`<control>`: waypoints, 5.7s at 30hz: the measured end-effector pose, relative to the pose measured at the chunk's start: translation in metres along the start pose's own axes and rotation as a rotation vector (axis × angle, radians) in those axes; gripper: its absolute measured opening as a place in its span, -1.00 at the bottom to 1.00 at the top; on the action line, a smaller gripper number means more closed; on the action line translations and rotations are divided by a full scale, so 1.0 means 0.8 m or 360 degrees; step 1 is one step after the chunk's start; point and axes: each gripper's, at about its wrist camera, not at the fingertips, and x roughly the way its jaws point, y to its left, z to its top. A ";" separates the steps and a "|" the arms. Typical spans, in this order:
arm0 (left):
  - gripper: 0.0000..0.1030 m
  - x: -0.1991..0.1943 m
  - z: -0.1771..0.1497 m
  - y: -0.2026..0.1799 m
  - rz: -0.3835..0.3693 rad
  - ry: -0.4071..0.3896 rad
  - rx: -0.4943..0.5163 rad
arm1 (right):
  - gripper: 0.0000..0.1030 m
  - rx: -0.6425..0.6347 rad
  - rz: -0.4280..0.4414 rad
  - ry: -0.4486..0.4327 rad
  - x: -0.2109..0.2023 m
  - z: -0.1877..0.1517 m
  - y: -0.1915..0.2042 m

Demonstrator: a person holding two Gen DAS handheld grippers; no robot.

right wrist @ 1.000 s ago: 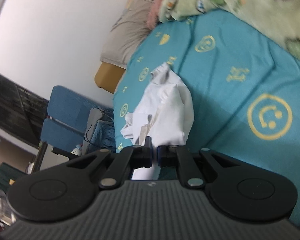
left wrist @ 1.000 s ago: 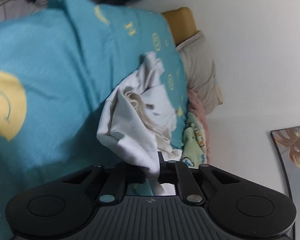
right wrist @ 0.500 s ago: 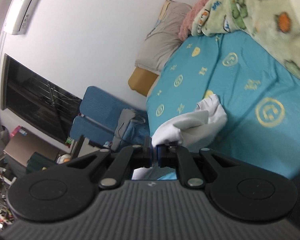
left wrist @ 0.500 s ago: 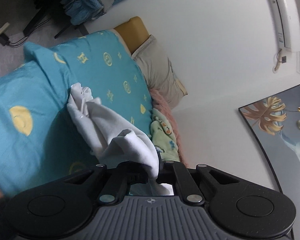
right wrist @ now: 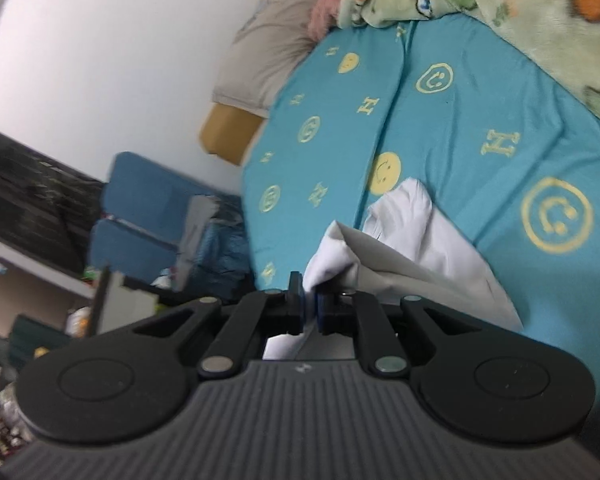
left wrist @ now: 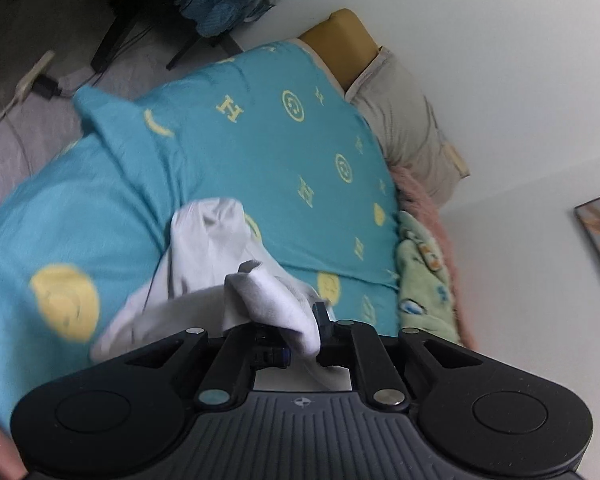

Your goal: Fold clothes

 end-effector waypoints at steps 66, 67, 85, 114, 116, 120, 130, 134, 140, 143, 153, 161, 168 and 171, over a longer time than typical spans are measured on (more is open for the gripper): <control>0.64 0.079 -0.069 0.010 0.0447 0.0011 0.1136 | 0.01 -0.1129 -0.0439 0.0108 0.097 -0.063 -0.010; 0.64 0.080 -0.068 0.013 0.0462 0.0024 0.1131 | 0.02 -0.1124 -0.0435 0.0102 0.090 -0.066 -0.008; 0.64 0.092 -0.068 0.023 0.0459 0.0092 0.1035 | 0.57 0.0011 -0.0124 0.0456 0.066 -0.064 -0.095; 0.71 0.030 -0.042 0.011 -0.0184 0.0165 0.0414 | -0.59 0.0184 -0.0068 0.0102 0.067 -0.039 -0.108; 0.73 0.038 -0.046 0.011 -0.0278 0.0274 0.0381 | -0.59 0.0178 -0.0063 0.0097 0.067 -0.038 -0.107; 0.81 0.060 -0.073 0.012 -0.0341 0.0402 0.0367 | -0.59 0.0173 -0.0064 0.0088 0.065 -0.038 -0.106; 0.78 0.014 -0.021 0.022 -0.0223 -0.0041 0.0386 | -0.60 0.0170 -0.0069 0.0078 0.063 -0.037 -0.107; 0.76 0.018 -0.008 0.032 0.0003 -0.0086 0.0399 | -0.60 0.0173 -0.0074 0.0078 0.064 -0.038 -0.106; 0.46 0.063 -0.033 0.046 0.0015 0.0205 0.0412 | -0.60 0.0180 -0.0078 0.0080 0.064 -0.039 -0.108; -0.10 0.085 -0.046 0.052 0.0247 0.0219 0.0504 | -0.60 0.0180 -0.0082 0.0080 0.064 -0.039 -0.108; 0.12 0.050 -0.033 0.052 0.0292 -0.0032 0.0463 | -0.60 0.0190 -0.0092 0.0083 0.062 -0.039 -0.111; 0.63 0.018 -0.060 0.009 -0.0373 0.0079 0.0444 | -0.60 0.0183 -0.0087 0.0083 0.061 -0.040 -0.108; 0.70 0.134 -0.120 0.036 -0.0448 0.0650 0.0070 | -0.60 0.0233 -0.0071 0.0087 0.058 -0.040 -0.111; 0.70 0.157 -0.117 0.058 -0.0385 0.0635 -0.0087 | -0.60 0.0257 -0.0064 0.0086 0.057 -0.040 -0.113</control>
